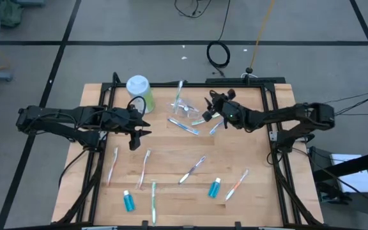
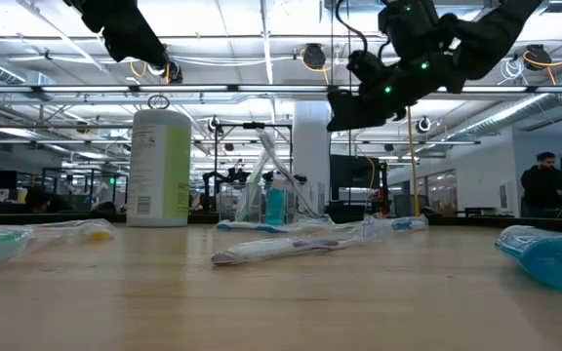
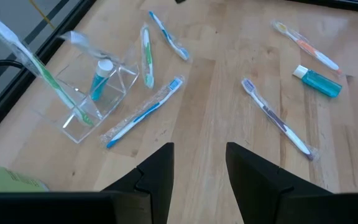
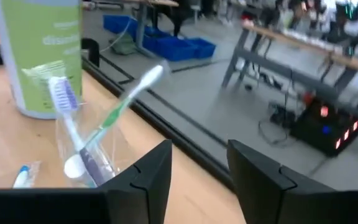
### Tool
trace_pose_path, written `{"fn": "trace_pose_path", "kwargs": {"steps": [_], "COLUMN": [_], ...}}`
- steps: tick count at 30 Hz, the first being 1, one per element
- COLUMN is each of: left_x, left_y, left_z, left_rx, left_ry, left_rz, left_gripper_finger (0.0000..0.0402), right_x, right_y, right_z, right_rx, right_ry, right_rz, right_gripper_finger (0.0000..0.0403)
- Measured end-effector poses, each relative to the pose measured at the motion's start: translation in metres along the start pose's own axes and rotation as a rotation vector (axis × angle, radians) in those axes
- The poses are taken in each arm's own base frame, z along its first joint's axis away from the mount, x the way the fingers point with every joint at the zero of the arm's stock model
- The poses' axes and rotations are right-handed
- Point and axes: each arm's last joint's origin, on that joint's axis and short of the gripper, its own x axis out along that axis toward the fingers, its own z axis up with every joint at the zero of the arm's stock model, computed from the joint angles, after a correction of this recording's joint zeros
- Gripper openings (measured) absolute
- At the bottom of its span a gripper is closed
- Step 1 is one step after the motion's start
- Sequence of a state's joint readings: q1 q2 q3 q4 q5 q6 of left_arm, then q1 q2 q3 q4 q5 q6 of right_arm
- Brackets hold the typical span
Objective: Pick & Place toothbrushing station
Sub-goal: Put the middle orange toothbrush into the transparent organizer
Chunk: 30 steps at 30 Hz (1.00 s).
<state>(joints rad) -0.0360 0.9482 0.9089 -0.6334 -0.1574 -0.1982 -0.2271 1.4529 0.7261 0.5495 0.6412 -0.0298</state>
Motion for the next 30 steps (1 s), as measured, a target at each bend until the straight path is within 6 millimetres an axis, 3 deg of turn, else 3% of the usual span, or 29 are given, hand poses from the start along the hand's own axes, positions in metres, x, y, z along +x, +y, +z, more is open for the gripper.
{"fn": "trace_pose_path", "kwargs": {"steps": [8,15,20,24,30], "left_x": [0.000,0.005,0.020,0.039,0.065], "left_y": [0.000,-0.008,-0.023,-0.033,-0.037], "left_z": [0.000,-0.009,-0.035,-0.061,-0.085], "left_rx": [-0.020,-0.187,-0.352,-0.530,-0.782], "left_ry": [0.000,0.111,0.273,0.468,0.604], "left_rz": [0.000,-0.079,-0.096,-0.093,0.084], "left_gripper_finger": [0.0152,0.0152,0.0152,0.0152,0.0152], "right_x": [-0.020,-0.026,-0.029,-0.029,-0.027], "right_y": [0.003,0.023,0.025,0.023,0.021], "right_z": [0.020,0.013,0.014,0.020,0.021], "right_rx": [0.259,0.139,0.046,0.066,-0.023], "right_ry": [-0.045,-0.024,-0.054,-0.107,-0.134], "right_rz": [0.271,0.467,0.475,0.470,0.453], "right_gripper_finger": [0.0137,0.0132,0.0134,0.0131,0.0130]}}
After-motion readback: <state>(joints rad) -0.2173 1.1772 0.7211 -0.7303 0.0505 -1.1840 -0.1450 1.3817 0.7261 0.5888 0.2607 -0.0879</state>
